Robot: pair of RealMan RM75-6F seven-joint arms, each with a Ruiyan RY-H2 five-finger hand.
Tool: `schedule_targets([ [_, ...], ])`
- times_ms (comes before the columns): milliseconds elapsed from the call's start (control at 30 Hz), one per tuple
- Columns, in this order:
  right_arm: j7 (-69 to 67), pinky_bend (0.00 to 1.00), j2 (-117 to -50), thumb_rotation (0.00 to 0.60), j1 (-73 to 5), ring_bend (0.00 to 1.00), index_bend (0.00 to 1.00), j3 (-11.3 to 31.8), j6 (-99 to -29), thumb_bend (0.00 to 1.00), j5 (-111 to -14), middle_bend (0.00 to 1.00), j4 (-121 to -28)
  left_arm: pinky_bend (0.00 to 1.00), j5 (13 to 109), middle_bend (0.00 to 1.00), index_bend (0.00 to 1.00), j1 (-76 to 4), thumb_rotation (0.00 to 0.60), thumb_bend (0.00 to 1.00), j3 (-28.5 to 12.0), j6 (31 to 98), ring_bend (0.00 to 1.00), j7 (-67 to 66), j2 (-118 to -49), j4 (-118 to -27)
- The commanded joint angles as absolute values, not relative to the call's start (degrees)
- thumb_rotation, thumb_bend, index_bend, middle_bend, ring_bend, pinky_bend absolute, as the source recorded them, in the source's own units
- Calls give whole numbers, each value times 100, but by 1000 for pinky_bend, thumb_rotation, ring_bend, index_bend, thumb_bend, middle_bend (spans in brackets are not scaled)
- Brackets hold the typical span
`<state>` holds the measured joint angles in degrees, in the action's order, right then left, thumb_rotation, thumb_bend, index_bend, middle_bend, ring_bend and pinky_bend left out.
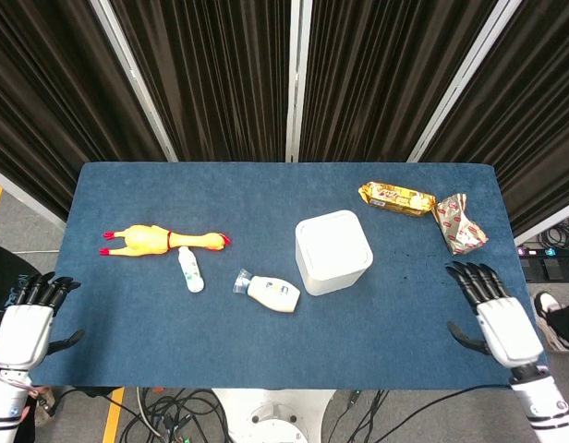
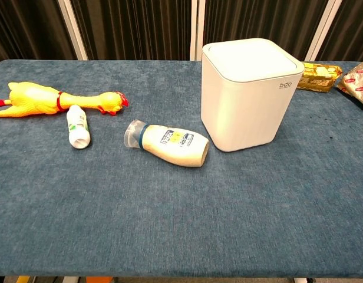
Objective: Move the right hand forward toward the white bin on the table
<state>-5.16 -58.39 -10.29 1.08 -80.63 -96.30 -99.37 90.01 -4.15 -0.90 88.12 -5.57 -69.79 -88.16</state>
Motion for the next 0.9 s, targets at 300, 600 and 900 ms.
schedule_targets([
  [300,-244,0,-6368,600,-2909,0,126,921,-5873,213,-9070,155,-10025,118,8909,194,238,-387,600,37,-81,8770,105,-425,-6987,-8740],
  [600,501,0,-7061,600,-3437,0,243,971,-5314,230,-8548,212,-9718,118,8822,194,239,-340,600,36,-65,8743,105,-212,-7049,-8532],
  [900,961,0,-7275,600,-3545,0,315,815,-5157,231,-8139,260,-9780,118,8837,195,239,-296,600,37,-35,8777,105,-48,-7105,-8371],
])
